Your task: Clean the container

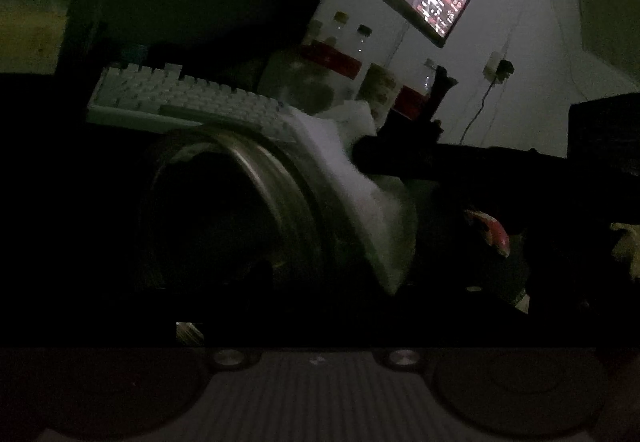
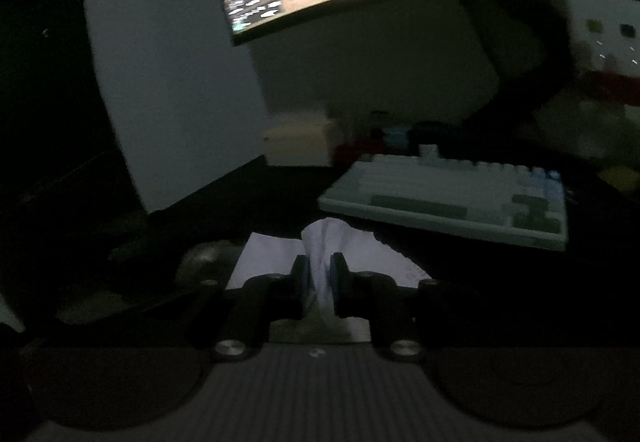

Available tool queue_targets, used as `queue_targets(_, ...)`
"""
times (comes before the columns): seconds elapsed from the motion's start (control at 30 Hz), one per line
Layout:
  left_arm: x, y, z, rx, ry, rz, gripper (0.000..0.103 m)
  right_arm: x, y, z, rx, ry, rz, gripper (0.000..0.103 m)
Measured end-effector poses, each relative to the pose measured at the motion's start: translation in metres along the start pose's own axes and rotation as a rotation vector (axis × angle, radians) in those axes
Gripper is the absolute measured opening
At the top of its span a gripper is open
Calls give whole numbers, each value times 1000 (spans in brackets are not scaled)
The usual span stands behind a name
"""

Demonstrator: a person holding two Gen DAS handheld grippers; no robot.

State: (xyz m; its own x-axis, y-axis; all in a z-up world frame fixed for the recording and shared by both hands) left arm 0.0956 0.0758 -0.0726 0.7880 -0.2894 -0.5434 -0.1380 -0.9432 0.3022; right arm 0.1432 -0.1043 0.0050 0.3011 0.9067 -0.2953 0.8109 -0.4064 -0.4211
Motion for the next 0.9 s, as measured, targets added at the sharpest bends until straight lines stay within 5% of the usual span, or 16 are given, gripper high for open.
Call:
queue_targets(0.4,5,-2,-5,-32,13,-15,46,-2,31,-1,78,55,-45,15)
queue_targets(0.5,5,2,-4,-28,62,22,34,-5,36,-1,93,60,-71,12)
queue_targets(0.57,5,5,-5,-54,74,74,15,-10,37,-2,100,74,-85,12)
queue_targets(0.9,1,30,-14,-100,68,221,7,-16,27,-2,117,81,-120,12)
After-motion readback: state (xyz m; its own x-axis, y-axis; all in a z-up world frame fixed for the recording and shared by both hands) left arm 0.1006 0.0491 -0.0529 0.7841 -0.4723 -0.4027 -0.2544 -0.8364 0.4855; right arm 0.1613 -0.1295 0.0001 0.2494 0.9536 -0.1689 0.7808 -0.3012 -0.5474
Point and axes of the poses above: each gripper's, at about its wrist camera, not at the fingertips, and x roughly the way its jaws point, y to its right, z to its underside, the point moved 5 cm from there along x, roughly the way its jaws point, and after that the axes turned 14 degrees about -z, right-handed, at the moved point
